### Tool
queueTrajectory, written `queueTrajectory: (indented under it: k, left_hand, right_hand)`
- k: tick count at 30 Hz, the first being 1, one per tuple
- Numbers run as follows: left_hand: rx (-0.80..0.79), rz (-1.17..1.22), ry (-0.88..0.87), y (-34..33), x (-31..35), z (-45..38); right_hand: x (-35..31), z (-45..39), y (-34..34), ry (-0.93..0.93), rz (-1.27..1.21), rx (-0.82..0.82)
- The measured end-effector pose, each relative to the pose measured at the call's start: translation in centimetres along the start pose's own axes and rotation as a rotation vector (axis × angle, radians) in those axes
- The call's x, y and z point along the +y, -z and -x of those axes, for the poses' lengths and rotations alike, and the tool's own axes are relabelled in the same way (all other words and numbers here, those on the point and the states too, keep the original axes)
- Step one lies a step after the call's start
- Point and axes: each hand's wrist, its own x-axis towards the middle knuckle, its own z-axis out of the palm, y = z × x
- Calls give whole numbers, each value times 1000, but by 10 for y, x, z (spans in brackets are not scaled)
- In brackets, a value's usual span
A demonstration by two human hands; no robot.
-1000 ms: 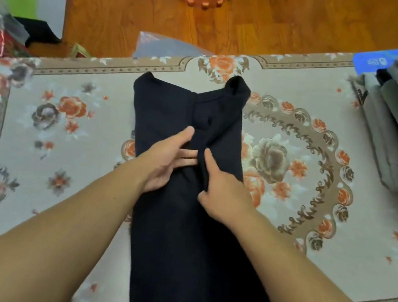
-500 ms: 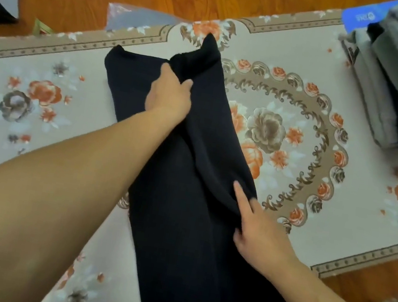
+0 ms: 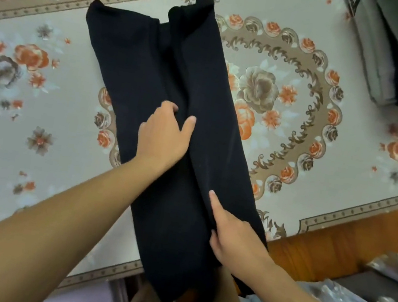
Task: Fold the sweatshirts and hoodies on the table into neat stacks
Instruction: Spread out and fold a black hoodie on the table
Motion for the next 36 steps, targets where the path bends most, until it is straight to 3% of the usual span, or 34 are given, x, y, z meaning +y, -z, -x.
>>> queueTrajectory:
  k: [4,10,12,16,18,22,25,28,30,33,36]
  left_hand:
    - [-24,39,158,-2,15,-15]
    - [-123,22,395,-12,40,-27]
    - [-115,29,420,-13,44,-24]
    - [52,315,310,-8,41,-17]
    - [148,205,195,-1,38,-13]
    - [173,-293,140,-7,18,-23]
    - [203,-350,13,-21,6,-27]
    - [188,-324,-66,-17,-2,-24]
    - [141,-311,-103,-9,-7,-26]
    - [61,-275,-134,4,-12,-33]
    - [-8,-227,-155,11,-17,-39]
  right_hand:
    - [-1,-13,-16,-23,78,-73]
    - [11,-8,-9,33,-90,-157]
    - [14,-6,-5,80,-65,-96]
    - [35,3,1,54,107,361]
    - [46,8,0,59,132,392]
    - [58,14,-3,296,312,314]
    - [54,10,8,422,252,415]
    - [48,-2,23,299,135,544]
    - [45,-7,17,192,175,426]
    - [38,0,-11,293,347,58]
    - [11,15,-13,374,89,-177]
